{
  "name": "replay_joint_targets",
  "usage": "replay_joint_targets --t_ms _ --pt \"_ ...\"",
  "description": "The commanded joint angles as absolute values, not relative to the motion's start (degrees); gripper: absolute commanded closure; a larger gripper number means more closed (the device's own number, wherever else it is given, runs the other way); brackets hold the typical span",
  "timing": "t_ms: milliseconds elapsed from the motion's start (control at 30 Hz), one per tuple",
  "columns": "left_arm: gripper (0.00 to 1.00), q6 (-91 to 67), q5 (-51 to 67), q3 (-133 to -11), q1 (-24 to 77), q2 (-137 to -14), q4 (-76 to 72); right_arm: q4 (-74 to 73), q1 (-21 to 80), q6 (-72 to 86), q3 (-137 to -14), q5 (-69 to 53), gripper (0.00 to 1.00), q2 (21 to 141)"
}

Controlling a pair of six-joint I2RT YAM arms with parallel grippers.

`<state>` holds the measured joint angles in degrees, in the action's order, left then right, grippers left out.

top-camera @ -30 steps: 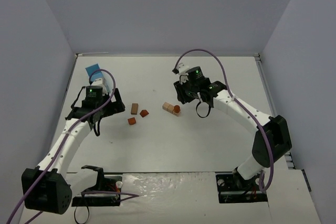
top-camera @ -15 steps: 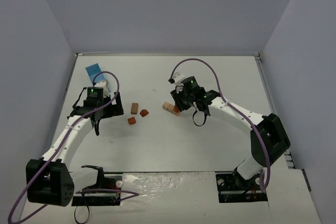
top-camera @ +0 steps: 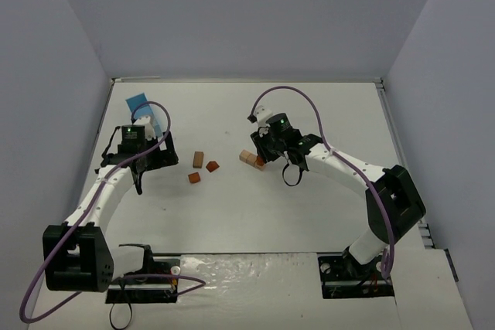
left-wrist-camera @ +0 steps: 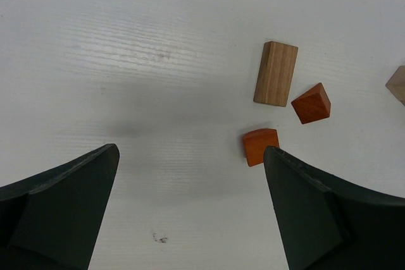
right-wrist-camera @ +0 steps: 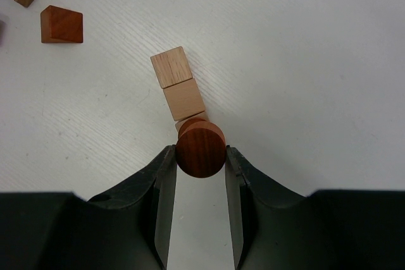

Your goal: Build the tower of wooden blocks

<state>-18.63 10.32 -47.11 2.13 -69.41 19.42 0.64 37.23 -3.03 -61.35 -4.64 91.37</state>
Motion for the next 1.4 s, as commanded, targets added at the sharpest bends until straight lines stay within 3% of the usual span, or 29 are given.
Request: replay_joint_targets --t_ms 0,1367 --pt "0.03 -19.6 13.4 -48.7 0.8 -68.2 14.9 4.2 38.1 -2.6 -61.5 -3.2 1.00 91.5" --pt "0.03 -19.6 13.6 -48.8 0.8 -68.9 15.2 4.5 38.5 -2.2 -61.4 -3.6 1.00 93.5"
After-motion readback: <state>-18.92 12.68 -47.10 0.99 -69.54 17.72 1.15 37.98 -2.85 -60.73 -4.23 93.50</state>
